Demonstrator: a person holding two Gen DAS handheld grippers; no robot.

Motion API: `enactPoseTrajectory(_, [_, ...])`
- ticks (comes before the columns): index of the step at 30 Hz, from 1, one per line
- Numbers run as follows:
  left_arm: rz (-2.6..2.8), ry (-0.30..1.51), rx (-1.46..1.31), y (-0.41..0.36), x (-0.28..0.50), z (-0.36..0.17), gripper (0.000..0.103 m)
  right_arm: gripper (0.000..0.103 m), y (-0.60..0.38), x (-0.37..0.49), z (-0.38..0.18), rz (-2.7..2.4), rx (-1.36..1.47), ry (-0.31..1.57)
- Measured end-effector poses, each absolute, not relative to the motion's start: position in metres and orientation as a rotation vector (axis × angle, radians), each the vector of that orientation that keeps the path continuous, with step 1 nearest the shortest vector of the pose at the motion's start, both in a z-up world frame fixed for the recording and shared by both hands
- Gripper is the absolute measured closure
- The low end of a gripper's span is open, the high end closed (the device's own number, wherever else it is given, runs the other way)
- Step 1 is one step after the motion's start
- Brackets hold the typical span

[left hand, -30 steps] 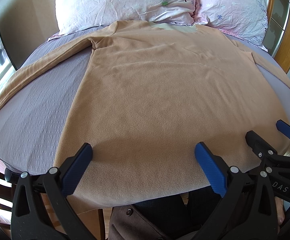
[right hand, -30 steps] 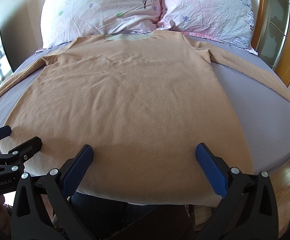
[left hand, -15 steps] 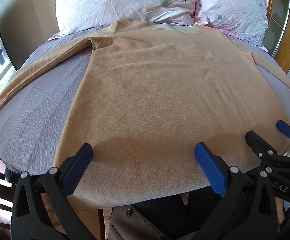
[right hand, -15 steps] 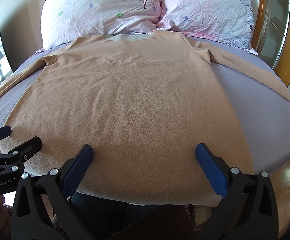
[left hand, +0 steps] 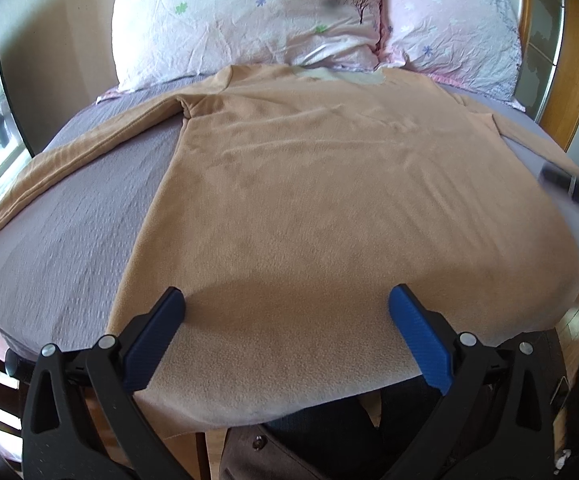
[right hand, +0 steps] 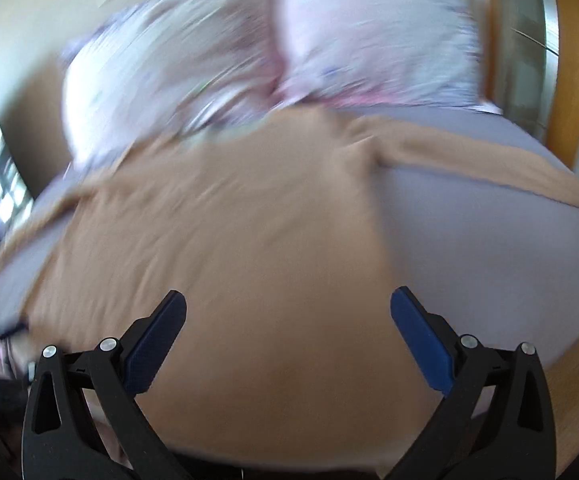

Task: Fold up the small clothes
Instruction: 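Grasp a tan shirt sleeve with the right gripper and fold it across the body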

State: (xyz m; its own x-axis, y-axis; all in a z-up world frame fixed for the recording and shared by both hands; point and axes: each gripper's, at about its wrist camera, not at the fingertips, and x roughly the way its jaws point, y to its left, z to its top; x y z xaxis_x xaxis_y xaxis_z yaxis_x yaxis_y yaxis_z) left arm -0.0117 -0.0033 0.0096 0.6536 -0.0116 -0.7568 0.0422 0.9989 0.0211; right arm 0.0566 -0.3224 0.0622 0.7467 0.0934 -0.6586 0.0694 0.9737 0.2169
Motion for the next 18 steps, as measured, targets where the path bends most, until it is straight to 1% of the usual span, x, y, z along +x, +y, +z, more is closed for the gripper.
enactPoseTrajectory(2, [-0.047,0.829,0.041,-0.003,-0.014,0.010,0.002,0.001,-0.391,0.076,0.073,-0.130,0.403,0.694])
enactPoseTrajectory(3, [-0.053,0.829,0.040,-0.001,-0.013,0.005,0.002,0.003,-0.423,0.083,0.075,-0.191,0.483,0.678])
enactPoseTrajectory(4, [-0.069,0.827,0.037,0.002,-0.010,0.000,0.002,0.009,-0.452,0.090,0.075,-0.250,0.546,0.667])
enactPoseTrajectory(5, [-0.089,0.826,0.027,0.004,-0.008,0.001,0.002,0.025,-0.489,0.099,0.072,-0.331,0.624,0.664])
enactPoseTrajectory(6, [-0.141,0.814,-0.015,0.012,-0.005,0.004,0.002,0.035,-0.513,0.105,0.068,-0.386,0.674,0.672])
enactPoseTrajectory(8, [-0.197,0.799,-0.077,0.022,0.000,0.008,0.002,0.039,-0.560,0.115,0.056,-0.489,0.796,0.693])
enactPoseTrajectory(9, [-0.222,0.781,-0.119,0.032,0.005,0.012,0.002,0.045,-0.577,0.117,0.049,-0.524,0.853,0.705])
enactPoseTrajectory(10, [-0.225,0.759,-0.146,0.042,0.009,0.017,0.002,0.047,-0.594,0.121,0.039,-0.555,0.915,0.719])
enactPoseTrajectory(12, [-0.203,0.732,-0.177,0.059,0.018,0.025,0.002,0.051,-0.610,0.124,0.028,-0.572,0.985,0.720])
enactPoseTrajectory(13, [-0.189,0.723,-0.198,0.070,0.023,0.028,0.002,0.052,-0.616,0.126,0.025,-0.575,1.004,0.692])
enactPoseTrajectory(15, [-0.170,0.708,-0.263,0.094,0.035,0.033,0.002,0.053,-0.622,0.131,0.023,-0.579,1.002,0.679])
enactPoseTrajectory(18, [-0.153,0.677,-0.400,0.133,0.047,0.036,0.002,0.076,-0.628,0.136,0.014,-0.585,1.031,0.653])
